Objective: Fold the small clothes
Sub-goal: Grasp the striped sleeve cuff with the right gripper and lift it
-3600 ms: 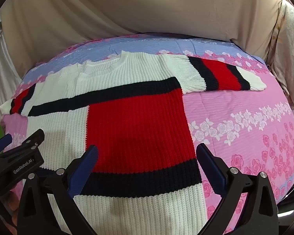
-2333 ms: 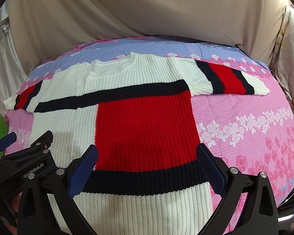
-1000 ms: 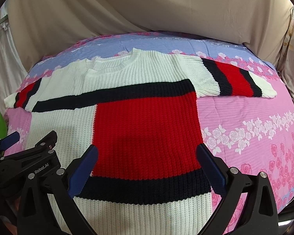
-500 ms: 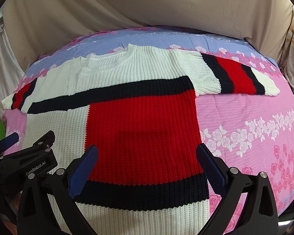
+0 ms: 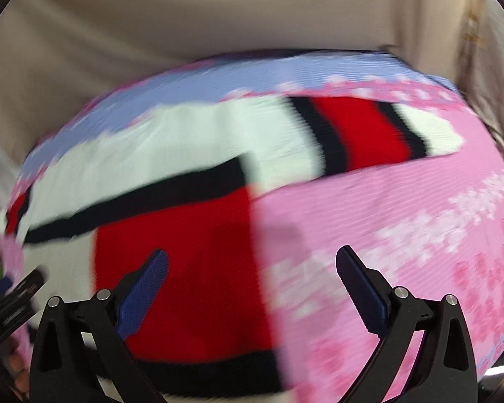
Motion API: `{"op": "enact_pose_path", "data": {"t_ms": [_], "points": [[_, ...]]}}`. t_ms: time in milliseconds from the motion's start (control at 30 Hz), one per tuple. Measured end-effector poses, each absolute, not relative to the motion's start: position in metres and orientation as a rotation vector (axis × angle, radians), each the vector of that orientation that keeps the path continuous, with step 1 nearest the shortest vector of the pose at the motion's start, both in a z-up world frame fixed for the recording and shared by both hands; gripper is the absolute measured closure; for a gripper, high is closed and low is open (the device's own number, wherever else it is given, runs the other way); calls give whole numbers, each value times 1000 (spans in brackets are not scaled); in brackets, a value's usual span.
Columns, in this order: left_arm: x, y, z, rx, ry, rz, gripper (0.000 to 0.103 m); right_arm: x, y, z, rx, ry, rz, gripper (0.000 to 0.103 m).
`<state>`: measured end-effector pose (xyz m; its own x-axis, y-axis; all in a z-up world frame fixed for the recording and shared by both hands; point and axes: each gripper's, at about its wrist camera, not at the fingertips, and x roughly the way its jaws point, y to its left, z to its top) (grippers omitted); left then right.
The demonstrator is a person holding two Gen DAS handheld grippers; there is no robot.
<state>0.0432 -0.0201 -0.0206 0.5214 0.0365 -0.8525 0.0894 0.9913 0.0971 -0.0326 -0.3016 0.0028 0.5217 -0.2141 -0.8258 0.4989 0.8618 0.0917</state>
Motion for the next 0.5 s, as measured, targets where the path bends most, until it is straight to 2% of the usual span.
{"op": "enact_pose_path", "data": {"t_ms": [167,233,267,500], "points": [[48,-30,-19,89,1013,-22,6,-46,-485,-20,592,860,-643,7],[48,-35,-19,83,1008,-21,6,-54,-555,-34,687,835,-742,11],[47,-42,-19,85,1004,-18,6,-56,-581,-40,718,823,-770,18],[42,-73,-22,87,1017,-28,6,-33,-647,-71,737,812,-735,31]]}}
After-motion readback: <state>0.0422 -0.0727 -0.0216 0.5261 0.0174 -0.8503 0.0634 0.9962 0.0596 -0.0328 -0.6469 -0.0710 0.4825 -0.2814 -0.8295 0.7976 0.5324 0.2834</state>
